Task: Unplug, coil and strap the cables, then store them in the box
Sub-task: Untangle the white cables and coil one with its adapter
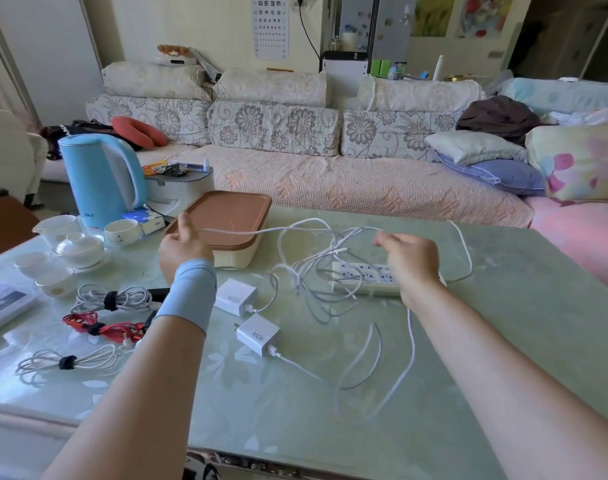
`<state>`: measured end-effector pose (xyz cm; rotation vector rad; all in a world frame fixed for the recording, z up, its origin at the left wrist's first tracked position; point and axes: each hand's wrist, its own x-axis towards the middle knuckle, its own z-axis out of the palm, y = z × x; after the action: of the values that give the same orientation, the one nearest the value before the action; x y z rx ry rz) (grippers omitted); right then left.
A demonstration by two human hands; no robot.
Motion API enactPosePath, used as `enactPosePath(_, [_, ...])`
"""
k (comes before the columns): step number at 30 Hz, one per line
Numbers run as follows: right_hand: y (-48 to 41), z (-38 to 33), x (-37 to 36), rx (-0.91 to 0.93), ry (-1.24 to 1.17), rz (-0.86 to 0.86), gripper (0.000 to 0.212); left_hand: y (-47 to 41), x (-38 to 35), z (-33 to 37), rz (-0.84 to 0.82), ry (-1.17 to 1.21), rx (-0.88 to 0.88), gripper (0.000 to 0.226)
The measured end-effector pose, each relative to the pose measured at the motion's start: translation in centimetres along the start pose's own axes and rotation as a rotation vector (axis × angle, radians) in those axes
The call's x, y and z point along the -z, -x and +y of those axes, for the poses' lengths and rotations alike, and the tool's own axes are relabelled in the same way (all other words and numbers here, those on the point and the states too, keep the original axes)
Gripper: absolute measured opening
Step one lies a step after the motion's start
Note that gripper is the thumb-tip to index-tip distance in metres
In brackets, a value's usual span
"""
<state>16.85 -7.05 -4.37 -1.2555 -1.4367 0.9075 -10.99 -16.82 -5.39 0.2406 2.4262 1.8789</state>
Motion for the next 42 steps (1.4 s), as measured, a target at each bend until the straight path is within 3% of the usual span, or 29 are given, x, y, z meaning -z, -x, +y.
enactPosePath(3, [-0.2,0.6,0.2,-0.218,-0.116,0.206,0.024,-0.3,-0.7,-1.2,-0.023,-0.001,0.179,0.062])
enactPosePath(6, [0.0,1.2,-0.2,-0.225,-0.013,0.123,0.026,0.1,-1.2,-1.1,-0.170,-0.244,0.090,0.066])
enactPosePath(9, [0.0,1.4,-1.1,-0.134,0.067,-0.028,0.023,1.6,-2.0,-0.4,-0.077,-0.600,-0.277,0.037])
enactPosePath(10, [0.0,1.5,-1.4,-0.091,0.093,-0.067,0.022,2.6,-2.1,0.2,-0.011,-0.596,-0.467,0.026])
enactPosePath(11, [0.1,1.3,-1.5,-0.045,0.123,-0.109,0.023,3.9,-2.4,0.9,0.018,-0.528,-0.689,0.032])
enactPosePath(13, [0.5,0.9,-1.7,0.059,0.176,-0.190,0.026,7.0,-2.7,2.8,-0.150,-0.234,-1.038,0.045])
enactPosePath(15, [1.0,0.1,-1.8,0.153,0.140,-0.230,0.026,10.1,-3.2,3.8,-0.446,-0.068,-1.147,0.047])
enactPosePath(17, [1.4,-0.5,-1.7,0.236,0.055,-0.230,0.025,12.0,-3.9,3.6,-0.623,-0.088,-1.148,0.040])
enactPosePath(21, [1.1,-0.4,-1.0,0.316,-0.128,-0.229,0.028,11.1,-5.6,1.3,-0.699,-0.189,-1.053,0.034])
enactPosePath(24, [0.4,-0.6,0.2,0.275,-0.377,-0.111,0.029,9.1,-6.1,0.8,-0.619,-0.194,-0.969,0.025])
enactPosePath(26, [-0.1,-1.3,1.2,0.229,-0.504,-0.009,0.031,8.2,-5.7,0.7,-0.535,-0.410,-1.003,0.021])
enactPosePath(29, [-0.5,-1.6,2.0,0.205,-0.551,0.038,0.031,7.5,-5.0,0.7,-0.330,-0.826,-1.006,0.041])
enactPosePath(31, [-0.3,-1.2,1.8,0.183,-0.529,0.002,0.030,8.1,-4.9,1.2,-0.292,-0.806,-1.023,0.053])
enactPosePath(33, [-0.1,-0.9,1.5,0.173,-0.507,-0.044,0.032,9.8,-4.9,2.2,-0.512,-0.516,-1.036,0.059])
enactPosePath(35, [0.1,-1.1,1.3,0.171,-0.520,-0.069,0.033,11.7,-4.5,2.9,-0.909,-0.214,-0.805,0.052])
enactPosePath(37, [-0.1,-1.2,1.3,0.167,-0.518,-0.048,0.033,12.7,-4.2,2.6,-1.135,-0.105,-0.588,0.037])
enactPosePath(40, [-0.8,-0.5,1.9,0.125,-0.419,0.111,0.034,11.4,-4.4,1.4,-1.138,-0.297,-0.644,0.022])
enactPosePath(42, [-1.2,0.5,2.8,0.097,-0.114,0.211,0.030,10.4,-4.4,1.1,-1.039,-0.345,-0.714,0.026])
